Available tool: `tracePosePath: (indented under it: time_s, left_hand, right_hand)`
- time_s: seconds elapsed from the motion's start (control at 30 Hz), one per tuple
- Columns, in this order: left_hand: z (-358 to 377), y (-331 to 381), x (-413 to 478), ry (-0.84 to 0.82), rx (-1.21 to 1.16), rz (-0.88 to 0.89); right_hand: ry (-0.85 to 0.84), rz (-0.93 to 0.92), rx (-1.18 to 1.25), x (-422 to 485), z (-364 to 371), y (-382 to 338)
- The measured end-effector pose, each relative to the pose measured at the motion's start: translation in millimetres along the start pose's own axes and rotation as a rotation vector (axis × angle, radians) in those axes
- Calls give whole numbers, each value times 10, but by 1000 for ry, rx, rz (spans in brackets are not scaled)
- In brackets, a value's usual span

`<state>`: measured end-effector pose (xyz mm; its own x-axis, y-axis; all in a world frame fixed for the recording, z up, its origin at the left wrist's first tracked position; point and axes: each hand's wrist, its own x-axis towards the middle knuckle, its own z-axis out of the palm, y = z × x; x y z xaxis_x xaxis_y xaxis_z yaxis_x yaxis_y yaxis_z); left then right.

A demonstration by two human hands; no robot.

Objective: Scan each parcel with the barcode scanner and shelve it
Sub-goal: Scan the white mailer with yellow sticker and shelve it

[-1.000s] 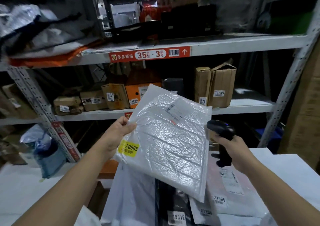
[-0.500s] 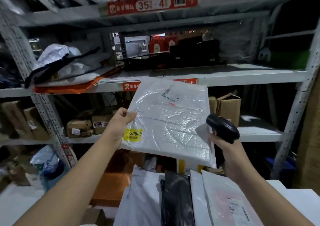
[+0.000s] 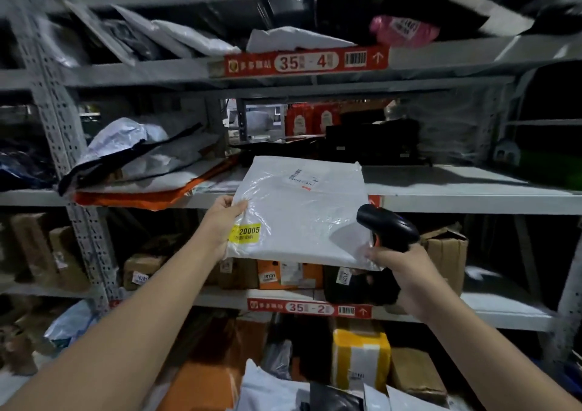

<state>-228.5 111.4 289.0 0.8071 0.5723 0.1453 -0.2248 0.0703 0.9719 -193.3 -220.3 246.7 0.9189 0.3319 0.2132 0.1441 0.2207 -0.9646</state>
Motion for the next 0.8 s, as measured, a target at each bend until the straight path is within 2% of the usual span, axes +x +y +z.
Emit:
tracePosePath:
  time_s: [0.1,0.27,0.33,0.57,0.7,0.8]
  left_hand:
    - [-109,118,266,-72,-23,-25]
    - [-380,306,611,-530,41,-187]
    - [-424,334,793,-587,106,-181]
    - [-321,227,1535,-248,239,-81]
    - [-219,178,1899,-47,236,-18]
    - [-138,122,2136,33,313,27]
  right_hand:
    - [34,-52,-66,365,216,-79]
    - [72,-105,-168,1059,469,-192]
    - [96,-98,-197,1330,560,-228]
    - [117,-23,-153,2191,953,-190]
    - [156,27,-152,2628,1130,-196]
    - [205,84,-199,2863,1197,-204]
